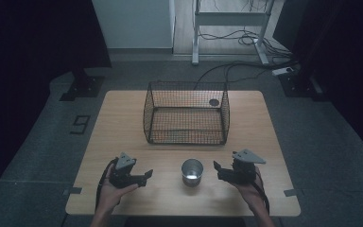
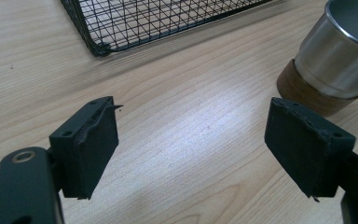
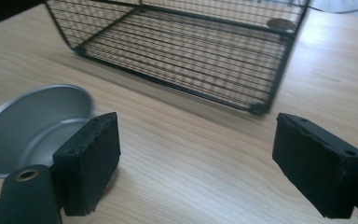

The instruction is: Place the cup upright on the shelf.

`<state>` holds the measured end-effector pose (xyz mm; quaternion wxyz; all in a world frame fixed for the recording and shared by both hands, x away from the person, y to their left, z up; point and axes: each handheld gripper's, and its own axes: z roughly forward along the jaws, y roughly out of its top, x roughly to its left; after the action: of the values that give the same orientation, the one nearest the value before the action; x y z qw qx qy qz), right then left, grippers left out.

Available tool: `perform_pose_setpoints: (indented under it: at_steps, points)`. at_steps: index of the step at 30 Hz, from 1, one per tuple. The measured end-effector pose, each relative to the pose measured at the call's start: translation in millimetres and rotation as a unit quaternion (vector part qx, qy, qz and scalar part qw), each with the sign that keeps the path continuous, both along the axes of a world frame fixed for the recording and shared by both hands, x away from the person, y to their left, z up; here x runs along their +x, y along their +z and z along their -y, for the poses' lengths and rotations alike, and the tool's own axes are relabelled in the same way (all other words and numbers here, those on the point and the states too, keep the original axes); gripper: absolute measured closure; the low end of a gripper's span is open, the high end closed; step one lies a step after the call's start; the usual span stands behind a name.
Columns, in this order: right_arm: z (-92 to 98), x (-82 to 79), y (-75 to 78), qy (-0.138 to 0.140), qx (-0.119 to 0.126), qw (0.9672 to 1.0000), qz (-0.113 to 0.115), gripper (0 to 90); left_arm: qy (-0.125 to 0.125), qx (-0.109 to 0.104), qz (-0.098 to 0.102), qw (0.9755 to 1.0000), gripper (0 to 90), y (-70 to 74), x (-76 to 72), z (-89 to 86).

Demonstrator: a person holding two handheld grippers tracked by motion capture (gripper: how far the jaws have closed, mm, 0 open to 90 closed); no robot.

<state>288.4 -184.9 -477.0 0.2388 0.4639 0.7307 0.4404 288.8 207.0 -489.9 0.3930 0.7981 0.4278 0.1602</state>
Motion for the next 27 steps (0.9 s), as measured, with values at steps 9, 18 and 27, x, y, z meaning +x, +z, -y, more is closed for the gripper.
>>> perform_pose_setpoints:
  at_steps: [9,18,27]
  points:
    - [-18.1,-4.6,3.5,0.029,0.007,0.9995,0.001,14.7,0.002,-0.002,0.001,1.0000,17.6,1.2,-0.4,-1.8]
    - [-31.3,-9.7,5.4,0.055,0.012,0.9984,0.002,14.7,0.001,-0.001,0.001,1.0000,17.6,0.9,-0.4,-0.7]
    - [-42.8,-14.0,9.1,0.076,0.016,0.9970,0.006,14.5,0.000,-0.003,0.002,1.0000,17.6,1.9,-1.1,-0.4]
